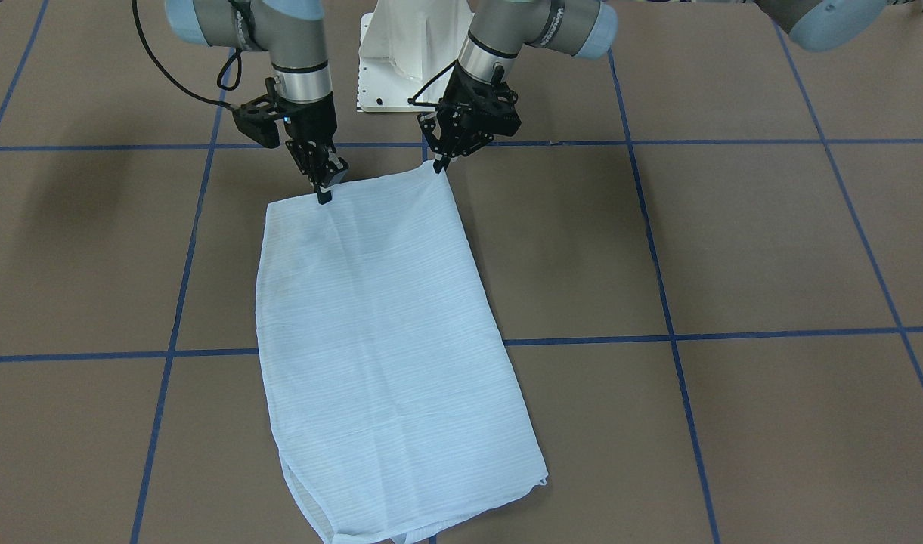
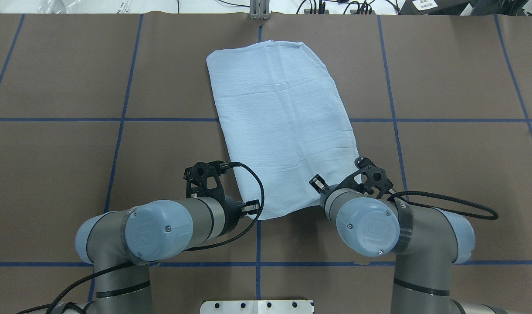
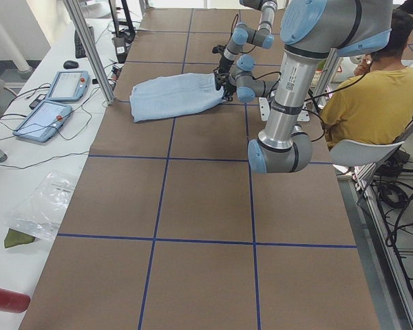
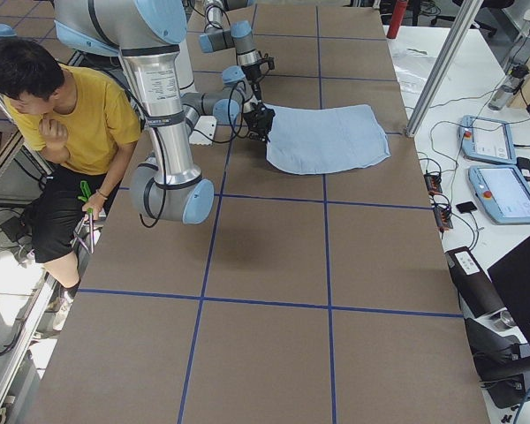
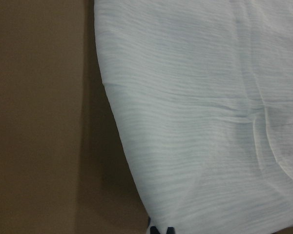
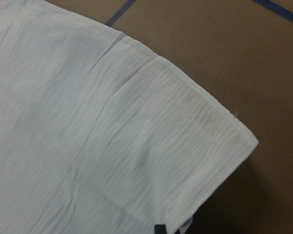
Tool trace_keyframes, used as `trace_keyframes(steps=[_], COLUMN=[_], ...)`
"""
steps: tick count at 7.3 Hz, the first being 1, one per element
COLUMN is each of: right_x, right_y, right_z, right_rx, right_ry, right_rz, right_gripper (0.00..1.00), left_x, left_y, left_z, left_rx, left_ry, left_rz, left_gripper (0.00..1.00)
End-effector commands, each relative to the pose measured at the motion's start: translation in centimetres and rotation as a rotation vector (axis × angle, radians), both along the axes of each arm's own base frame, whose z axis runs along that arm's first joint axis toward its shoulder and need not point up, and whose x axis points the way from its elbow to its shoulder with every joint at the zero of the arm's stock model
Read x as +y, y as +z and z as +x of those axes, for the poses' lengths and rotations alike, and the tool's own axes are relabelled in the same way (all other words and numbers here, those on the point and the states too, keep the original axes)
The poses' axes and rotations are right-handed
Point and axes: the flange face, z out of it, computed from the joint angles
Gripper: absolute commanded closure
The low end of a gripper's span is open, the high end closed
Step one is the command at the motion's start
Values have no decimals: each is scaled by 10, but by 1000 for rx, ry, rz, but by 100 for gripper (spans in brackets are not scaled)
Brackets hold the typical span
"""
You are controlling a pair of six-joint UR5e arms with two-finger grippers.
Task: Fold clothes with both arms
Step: 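Lift the near edge with both grippers and carry it away from the robot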
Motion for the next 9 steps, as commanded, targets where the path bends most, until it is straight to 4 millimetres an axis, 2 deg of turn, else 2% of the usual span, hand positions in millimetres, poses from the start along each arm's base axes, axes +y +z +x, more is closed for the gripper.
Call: trace_keyframes(steps=[1,2,3,4,5,7,9], right_x=[48,67,75,77,75,69,62], right_y=[-50,-67,-90,-114,-128,-126,-121], right_z=[38,61,83,93,98,94,83], right_rx=[-23,-16,-16,-9,-1,19,62], right_ry=[-48,-74,-83,-85,-79,-72,-77], right_rz=[35,41,41,39,38,40,72], right_gripper=[100,100,100,100,100,100,100], left_x=[20,27,36,44,46,34,22], left_y=[-35,-45,-61,-74,-79,-76,-65], left_z=[-49,-64,-91,-116,-124,-120,-106], left_rx=[13,21,28,24,15,-10,-51], left_ry=[64,91,137,162,166,158,140], left_rz=[-9,-14,-3,-15,-21,19,12], left_gripper=[100,100,100,100,100,100,100])
